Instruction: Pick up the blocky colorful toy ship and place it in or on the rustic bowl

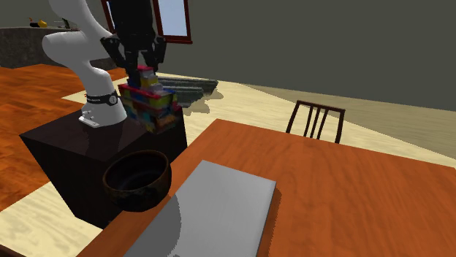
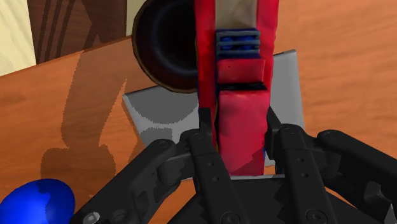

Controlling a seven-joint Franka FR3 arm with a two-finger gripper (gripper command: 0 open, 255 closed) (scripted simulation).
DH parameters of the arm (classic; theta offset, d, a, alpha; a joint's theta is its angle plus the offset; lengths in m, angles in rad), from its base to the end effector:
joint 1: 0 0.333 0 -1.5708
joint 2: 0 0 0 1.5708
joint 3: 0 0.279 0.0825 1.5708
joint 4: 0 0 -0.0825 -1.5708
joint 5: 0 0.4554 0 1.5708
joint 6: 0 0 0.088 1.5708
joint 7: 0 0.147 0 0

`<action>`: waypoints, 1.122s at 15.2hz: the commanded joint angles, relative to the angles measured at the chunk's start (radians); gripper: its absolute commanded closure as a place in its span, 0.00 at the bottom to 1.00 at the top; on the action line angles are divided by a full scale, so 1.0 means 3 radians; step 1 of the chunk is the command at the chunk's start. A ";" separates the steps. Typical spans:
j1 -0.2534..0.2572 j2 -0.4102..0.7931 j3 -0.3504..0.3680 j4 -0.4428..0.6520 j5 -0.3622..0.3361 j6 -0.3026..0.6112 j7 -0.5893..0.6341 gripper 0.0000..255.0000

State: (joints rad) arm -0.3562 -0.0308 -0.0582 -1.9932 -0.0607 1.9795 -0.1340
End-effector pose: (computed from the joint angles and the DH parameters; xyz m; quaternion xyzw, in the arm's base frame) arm 0.5622 -0.2540 0.3715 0.9914 -0.1280 0.0009 0.0283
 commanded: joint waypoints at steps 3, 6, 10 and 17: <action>-0.0148 -0.0054 -0.0160 -0.0013 -0.0004 -0.0020 -0.0313 1.00; -0.0204 -0.0046 -0.0221 -0.0076 -0.0005 0.0058 -0.0425 1.00; -0.0205 0.0001 -0.0224 -0.0205 -0.0003 0.0233 -0.0421 1.00; -0.0209 0.0109 -0.0228 -0.0403 0.0002 0.0538 -0.0415 1.00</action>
State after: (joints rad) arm -0.4188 -0.0028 -0.1265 -2.1042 -0.0604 2.1246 -0.2591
